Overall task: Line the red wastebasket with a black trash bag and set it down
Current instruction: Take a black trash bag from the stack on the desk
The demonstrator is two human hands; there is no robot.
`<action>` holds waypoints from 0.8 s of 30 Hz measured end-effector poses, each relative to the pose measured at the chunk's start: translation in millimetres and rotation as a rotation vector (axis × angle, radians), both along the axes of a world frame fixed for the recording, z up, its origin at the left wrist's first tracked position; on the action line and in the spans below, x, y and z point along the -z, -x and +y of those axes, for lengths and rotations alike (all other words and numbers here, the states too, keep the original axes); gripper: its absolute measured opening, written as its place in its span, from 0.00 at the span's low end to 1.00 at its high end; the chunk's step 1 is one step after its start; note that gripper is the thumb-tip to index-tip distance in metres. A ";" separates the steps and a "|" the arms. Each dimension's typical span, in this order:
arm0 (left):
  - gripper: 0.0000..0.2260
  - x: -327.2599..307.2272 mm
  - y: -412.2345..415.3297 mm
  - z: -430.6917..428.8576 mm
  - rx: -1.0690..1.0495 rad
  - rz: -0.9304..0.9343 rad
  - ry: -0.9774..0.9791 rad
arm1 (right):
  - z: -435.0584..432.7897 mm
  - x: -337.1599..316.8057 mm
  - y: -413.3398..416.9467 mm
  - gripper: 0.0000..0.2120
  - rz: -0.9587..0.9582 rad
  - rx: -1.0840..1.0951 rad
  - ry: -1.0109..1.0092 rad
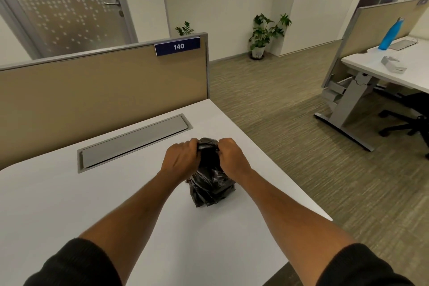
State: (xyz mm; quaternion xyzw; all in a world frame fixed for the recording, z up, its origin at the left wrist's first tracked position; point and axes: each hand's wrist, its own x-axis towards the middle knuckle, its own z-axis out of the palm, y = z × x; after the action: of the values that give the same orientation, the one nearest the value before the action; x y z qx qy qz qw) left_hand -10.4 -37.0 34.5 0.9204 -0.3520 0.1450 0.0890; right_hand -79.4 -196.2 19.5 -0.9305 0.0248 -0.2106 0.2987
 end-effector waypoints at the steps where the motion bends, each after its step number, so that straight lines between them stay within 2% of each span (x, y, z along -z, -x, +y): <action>1: 0.13 -5.0 1.3 -0.3 -0.012 0.010 0.088 | -0.2 -5.8 1.3 0.08 -0.032 0.035 -0.047; 6: 0.26 -21.2 22.4 -6.2 0.066 0.057 0.271 | -8.8 -30.6 20.4 0.09 -0.072 0.189 -0.144; 9: 0.30 -24.8 49.2 -16.3 0.064 0.145 0.340 | -18.2 -40.0 47.3 0.10 -0.111 0.283 -0.159; 13: 0.26 -15.2 110.7 -30.5 0.007 0.412 0.540 | -25.3 -42.7 103.7 0.10 -0.115 0.416 -0.240; 16: 0.13 -6.0 162.4 -41.2 -0.071 0.601 0.670 | -25.2 -38.8 161.0 0.10 -0.125 0.469 -0.241; 18: 0.07 1.5 195.4 -44.7 -0.141 0.731 0.719 | -23.7 -34.0 202.9 0.13 -0.113 0.515 -0.263; 20: 0.09 8.9 227.6 -44.8 -0.246 0.902 0.790 | -22.0 -26.4 245.3 0.16 -0.082 0.599 -0.272; 24: 0.15 19.3 284.0 -41.8 -0.489 1.255 1.024 | -9.8 -1.1 325.1 0.13 -0.035 0.834 -0.221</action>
State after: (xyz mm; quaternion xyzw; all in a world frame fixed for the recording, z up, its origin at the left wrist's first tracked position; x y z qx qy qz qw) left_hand -294.4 -78.9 15.2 0.7264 0.0808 -0.2363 0.6403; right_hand -404.5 -206.0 20.6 -0.7994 0.4162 -0.3253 0.2864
